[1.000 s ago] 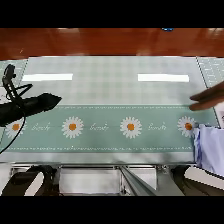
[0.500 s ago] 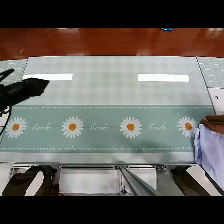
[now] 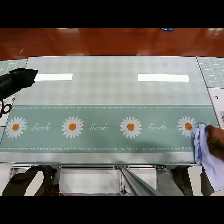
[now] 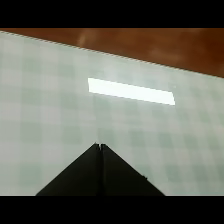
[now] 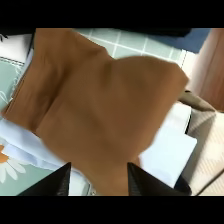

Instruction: Fold the shirts.

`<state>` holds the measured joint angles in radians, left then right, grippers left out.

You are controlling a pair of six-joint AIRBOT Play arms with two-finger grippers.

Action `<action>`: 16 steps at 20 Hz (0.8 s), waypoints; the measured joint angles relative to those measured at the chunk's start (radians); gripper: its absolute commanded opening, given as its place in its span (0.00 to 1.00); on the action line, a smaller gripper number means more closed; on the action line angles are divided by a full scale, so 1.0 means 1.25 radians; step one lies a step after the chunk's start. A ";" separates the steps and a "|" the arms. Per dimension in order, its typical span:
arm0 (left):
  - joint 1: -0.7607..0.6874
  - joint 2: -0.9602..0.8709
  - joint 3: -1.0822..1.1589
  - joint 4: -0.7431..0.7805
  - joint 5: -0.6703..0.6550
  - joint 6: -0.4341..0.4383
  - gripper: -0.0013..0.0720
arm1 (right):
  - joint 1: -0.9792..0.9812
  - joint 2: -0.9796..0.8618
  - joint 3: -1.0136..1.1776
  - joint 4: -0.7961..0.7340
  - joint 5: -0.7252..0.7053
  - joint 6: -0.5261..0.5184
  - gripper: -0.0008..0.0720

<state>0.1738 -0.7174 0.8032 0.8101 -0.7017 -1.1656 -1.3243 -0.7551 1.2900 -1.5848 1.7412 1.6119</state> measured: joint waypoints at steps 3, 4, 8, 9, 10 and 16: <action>0.001 -0.022 0.003 0.000 0.036 0.001 0.04 | -0.004 0.018 -0.019 -0.029 0.041 0.000 0.57; 0.001 -0.031 0.008 0.000 0.047 0.001 0.04 | -0.005 0.018 -0.021 -0.030 0.052 0.000 0.57; 0.001 -0.086 0.074 -0.017 0.063 0.002 0.04 | -0.005 -0.018 0.003 0.069 0.059 0.009 0.23; -0.002 -0.103 0.102 -0.030 0.063 0.002 0.04 | 0.001 -0.037 0.019 0.131 0.044 0.021 0.11; -0.008 -0.124 0.137 -0.043 0.062 0.002 0.04 | 0.017 -0.056 0.035 0.204 0.017 0.031 0.05; -0.149 -0.327 0.421 -0.045 -0.056 -0.027 0.04 | 0.504 -0.168 0.103 0.453 -0.316 0.016 0.05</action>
<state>-0.0120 -1.1267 1.3293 0.7536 -0.7712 -1.1995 -0.6941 -0.9653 1.4185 -1.0191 1.3457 1.6321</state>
